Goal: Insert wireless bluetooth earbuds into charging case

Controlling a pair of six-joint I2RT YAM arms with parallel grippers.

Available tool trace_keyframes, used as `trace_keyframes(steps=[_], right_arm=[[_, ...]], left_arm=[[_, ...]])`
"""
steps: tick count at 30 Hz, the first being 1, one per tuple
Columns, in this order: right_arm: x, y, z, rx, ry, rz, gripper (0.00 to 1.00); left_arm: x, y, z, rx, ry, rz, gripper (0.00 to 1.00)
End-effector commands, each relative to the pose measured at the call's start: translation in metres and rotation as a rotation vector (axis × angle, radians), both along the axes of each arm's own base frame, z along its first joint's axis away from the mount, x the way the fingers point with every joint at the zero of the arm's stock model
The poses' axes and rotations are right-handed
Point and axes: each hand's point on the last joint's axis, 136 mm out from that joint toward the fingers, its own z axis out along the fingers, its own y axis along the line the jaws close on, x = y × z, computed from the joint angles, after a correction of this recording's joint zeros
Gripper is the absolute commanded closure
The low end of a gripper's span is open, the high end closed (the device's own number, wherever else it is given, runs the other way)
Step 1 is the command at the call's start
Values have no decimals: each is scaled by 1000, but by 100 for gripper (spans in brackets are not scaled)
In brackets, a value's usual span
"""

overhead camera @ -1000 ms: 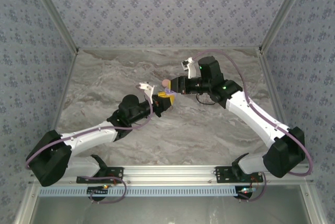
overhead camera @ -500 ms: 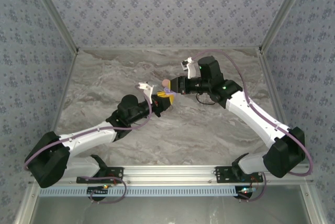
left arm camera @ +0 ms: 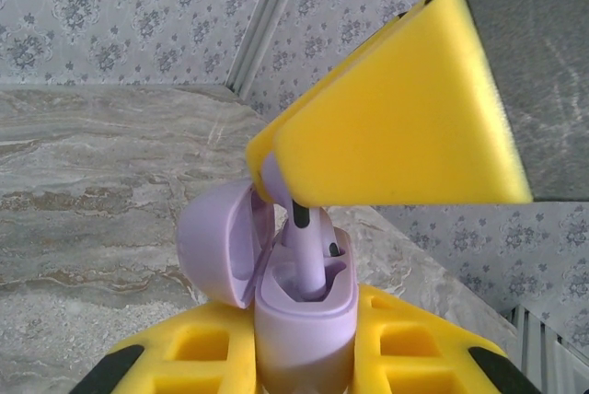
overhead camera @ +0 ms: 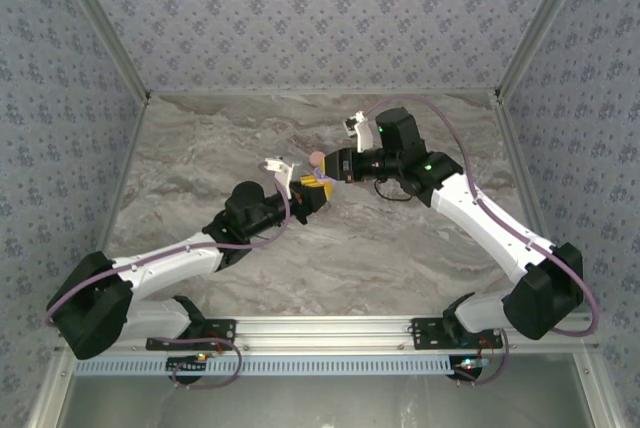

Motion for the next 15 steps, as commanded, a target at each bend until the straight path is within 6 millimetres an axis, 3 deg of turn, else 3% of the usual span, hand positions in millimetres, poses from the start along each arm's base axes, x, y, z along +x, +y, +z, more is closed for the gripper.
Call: trace_keyframes(steps=[1, 15], right_arm=[[-9, 1, 6, -25, -15, 29, 75], [-13, -1, 14, -45, -44, 33, 76]], left_arm=[[-2, 2, 36, -72, -70, 11, 80], [-2, 4, 30, -17, -95, 16, 80]])
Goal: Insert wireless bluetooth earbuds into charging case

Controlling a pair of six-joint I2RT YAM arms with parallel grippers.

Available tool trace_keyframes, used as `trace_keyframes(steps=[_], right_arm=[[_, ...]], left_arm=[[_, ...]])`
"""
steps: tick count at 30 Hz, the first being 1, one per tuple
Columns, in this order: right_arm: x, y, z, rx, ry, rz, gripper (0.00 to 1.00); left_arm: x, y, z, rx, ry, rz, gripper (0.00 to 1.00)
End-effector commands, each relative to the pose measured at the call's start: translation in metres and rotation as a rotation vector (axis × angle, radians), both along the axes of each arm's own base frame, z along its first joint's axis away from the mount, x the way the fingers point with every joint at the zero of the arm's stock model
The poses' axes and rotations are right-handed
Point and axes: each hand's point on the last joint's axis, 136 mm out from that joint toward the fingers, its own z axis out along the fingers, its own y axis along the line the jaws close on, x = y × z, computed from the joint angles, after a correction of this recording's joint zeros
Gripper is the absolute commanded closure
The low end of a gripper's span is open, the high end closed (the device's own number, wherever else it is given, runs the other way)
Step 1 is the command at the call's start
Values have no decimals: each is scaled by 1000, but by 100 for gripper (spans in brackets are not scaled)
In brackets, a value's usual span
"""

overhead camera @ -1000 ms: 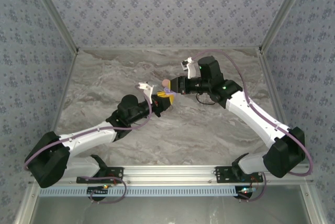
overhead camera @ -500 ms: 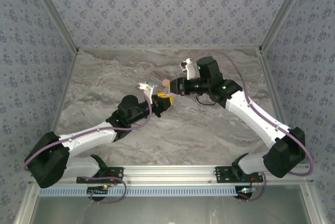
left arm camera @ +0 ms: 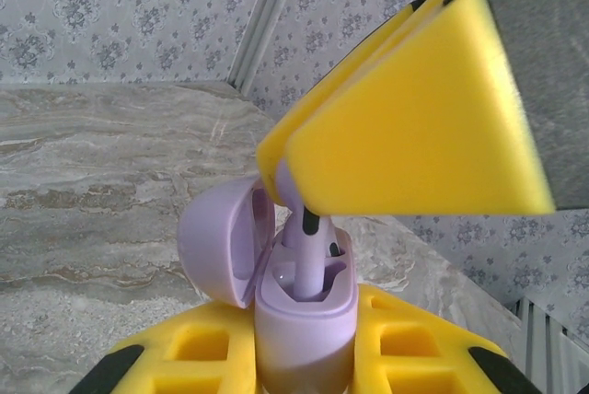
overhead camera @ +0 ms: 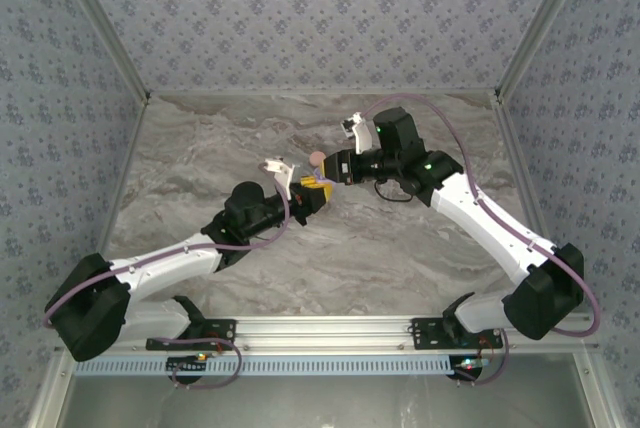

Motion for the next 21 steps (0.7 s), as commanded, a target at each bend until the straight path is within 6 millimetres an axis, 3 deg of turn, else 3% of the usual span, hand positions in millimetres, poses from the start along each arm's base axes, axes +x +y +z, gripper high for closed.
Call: trace_keyframes(steps=[1, 21], right_arm=[[-8, -2, 15, -6, -32, 15, 76], [-6, -7, 21, -19, -52, -12, 76]], left_arm=[[0, 3, 32, -37, -88, 17, 80], [-4, 5, 24, 37, -134, 4, 80]])
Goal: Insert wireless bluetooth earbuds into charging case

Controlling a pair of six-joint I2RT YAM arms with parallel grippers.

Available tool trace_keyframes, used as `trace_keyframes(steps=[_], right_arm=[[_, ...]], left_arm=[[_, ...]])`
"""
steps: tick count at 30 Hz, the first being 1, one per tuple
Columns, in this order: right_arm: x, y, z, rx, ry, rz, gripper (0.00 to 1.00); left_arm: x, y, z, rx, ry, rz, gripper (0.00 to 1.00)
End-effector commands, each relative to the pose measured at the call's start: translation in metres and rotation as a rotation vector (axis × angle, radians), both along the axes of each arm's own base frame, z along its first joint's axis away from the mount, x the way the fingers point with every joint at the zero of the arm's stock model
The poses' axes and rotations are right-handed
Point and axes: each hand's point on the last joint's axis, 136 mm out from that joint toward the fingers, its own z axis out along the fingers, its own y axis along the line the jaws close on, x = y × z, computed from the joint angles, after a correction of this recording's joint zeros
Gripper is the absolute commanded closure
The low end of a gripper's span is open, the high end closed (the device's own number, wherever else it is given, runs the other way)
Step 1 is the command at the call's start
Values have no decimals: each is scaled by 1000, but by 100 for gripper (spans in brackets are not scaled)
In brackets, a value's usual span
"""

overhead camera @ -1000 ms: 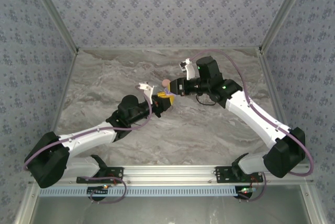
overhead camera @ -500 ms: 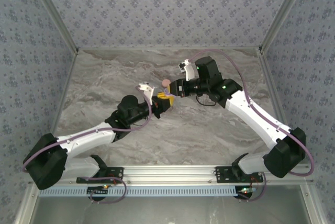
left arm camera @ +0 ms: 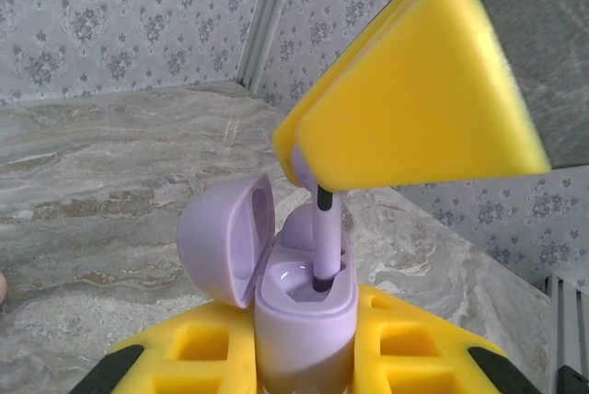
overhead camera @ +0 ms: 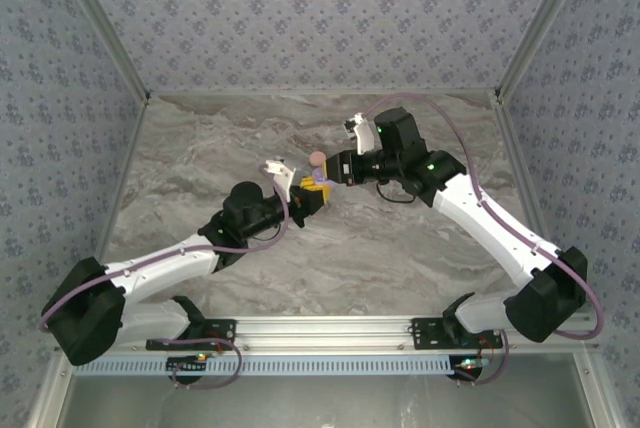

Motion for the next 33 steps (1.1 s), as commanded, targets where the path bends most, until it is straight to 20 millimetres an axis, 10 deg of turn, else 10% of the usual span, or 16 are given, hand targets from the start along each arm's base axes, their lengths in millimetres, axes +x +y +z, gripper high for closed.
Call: trace_keyframes(steps=[1, 33], right_arm=[[-4, -1, 18, 8, -47, 12, 76], [-7, -4, 13, -43, -49, 16, 58]], left_arm=[[-1, 2, 24, -26, -68, 6, 80], [-6, 0, 29, -48, -100, -21, 80]])
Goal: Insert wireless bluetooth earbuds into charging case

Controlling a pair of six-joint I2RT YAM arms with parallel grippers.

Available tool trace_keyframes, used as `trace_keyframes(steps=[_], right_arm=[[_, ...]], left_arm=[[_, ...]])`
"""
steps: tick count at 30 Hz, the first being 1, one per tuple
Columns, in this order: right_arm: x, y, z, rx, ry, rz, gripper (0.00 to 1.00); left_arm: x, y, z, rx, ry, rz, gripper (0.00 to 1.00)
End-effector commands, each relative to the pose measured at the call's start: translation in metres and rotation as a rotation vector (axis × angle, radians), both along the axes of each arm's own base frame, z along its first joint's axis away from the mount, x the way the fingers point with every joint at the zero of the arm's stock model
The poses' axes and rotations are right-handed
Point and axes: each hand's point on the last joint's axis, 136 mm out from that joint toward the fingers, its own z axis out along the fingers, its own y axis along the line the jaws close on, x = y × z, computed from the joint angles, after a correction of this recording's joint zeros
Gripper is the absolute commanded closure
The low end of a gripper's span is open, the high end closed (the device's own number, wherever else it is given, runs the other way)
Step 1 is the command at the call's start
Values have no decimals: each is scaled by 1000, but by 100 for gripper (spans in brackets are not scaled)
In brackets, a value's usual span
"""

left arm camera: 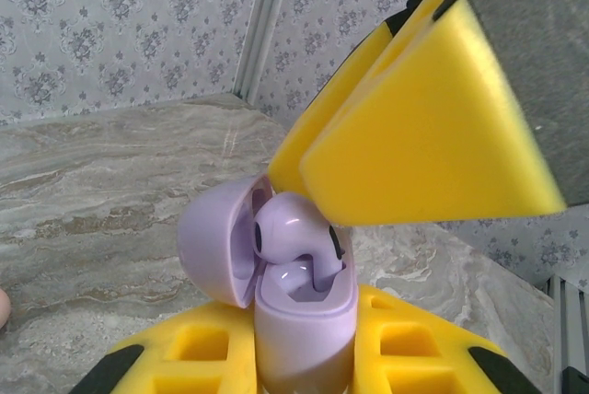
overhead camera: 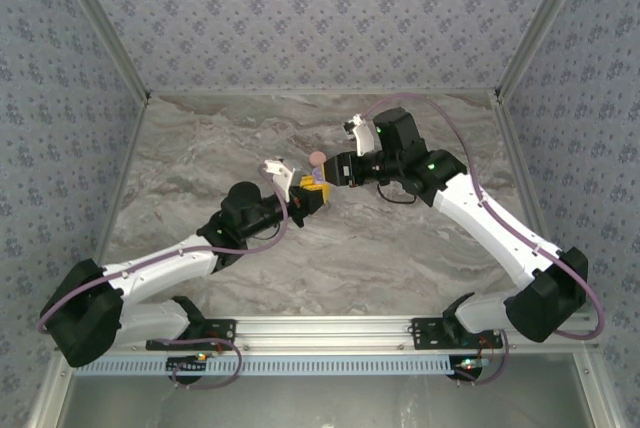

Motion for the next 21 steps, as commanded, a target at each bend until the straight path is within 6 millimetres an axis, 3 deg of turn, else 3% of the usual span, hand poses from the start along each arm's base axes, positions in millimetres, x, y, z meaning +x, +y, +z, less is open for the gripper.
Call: trace_keyframes(steps=[1, 12, 21], right_arm=[[-4, -3, 16, -11, -46, 0, 57], [-11, 0, 25, -28, -91, 28, 59], [-12, 4, 19, -56, -80, 43, 60]], left_arm=[[-5, 0, 22, -41, -64, -15, 80], [-9, -4, 17, 2, -79, -37, 80], [-12, -7, 22, -7, -91, -60, 80]])
